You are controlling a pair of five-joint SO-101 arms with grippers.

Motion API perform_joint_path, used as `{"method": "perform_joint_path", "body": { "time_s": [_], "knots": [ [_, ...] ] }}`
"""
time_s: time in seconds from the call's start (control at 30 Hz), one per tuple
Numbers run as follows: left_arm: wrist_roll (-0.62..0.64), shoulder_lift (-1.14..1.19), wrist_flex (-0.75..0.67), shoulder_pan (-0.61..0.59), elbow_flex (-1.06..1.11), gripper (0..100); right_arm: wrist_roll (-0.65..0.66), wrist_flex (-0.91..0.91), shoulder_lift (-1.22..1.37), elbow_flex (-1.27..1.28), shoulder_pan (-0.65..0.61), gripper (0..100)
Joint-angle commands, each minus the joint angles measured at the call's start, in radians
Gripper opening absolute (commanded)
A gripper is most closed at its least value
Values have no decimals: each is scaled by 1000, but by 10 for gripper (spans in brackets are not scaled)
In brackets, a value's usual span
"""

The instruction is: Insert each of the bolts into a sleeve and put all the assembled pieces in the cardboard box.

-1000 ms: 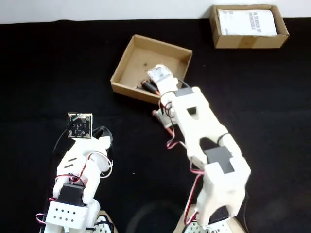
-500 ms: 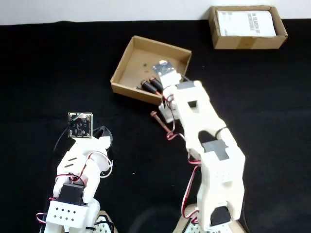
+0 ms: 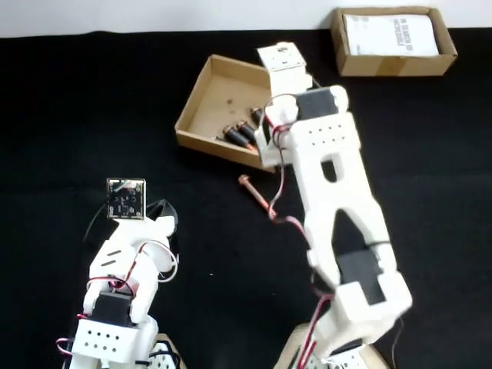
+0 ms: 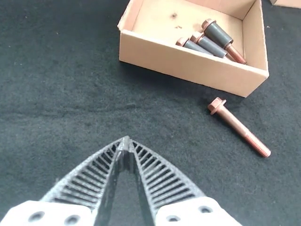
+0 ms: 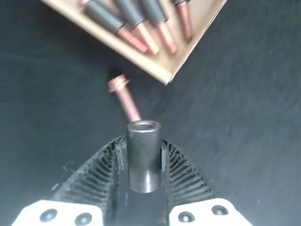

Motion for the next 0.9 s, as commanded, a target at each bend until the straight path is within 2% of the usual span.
{"method": "perform_joint_path", "body": {
  "time_s": [0.0, 0.13, 0.3, 0.4, 0.53, 0.6, 0.67, 0.77, 0.87],
  "knots": [
    [5, 7, 54, 42, 22, 10, -48, 82, -176, 62, -8, 7],
    [6, 4, 133, 137, 22, 10, -55, 117, -395, 295, -7, 7],
    [5, -2, 180, 139, 22, 10, -52, 13, -779, 700, 7, 7],
    [8, -2, 189, 139, 22, 10, -54, -226, -970, 981, 116, 7],
    [23, -2, 233, 110, -30, 9, -55, -719, -1147, 1372, 298, 7],
    [91, 5, 295, 91, -116, 9, -55, -981, -1198, 1549, 378, 7],
    [97, 8, 336, 96, -214, 11, -55, -1187, -1222, 1692, 435, 7],
    [100, 39, 361, 143, -355, 43, -55, -1343, -1225, 1837, 450, 7],
    [112, 222, 354, 165, -481, 104, -55, -1419, -1225, 1920, 449, 7]
  ]
}}
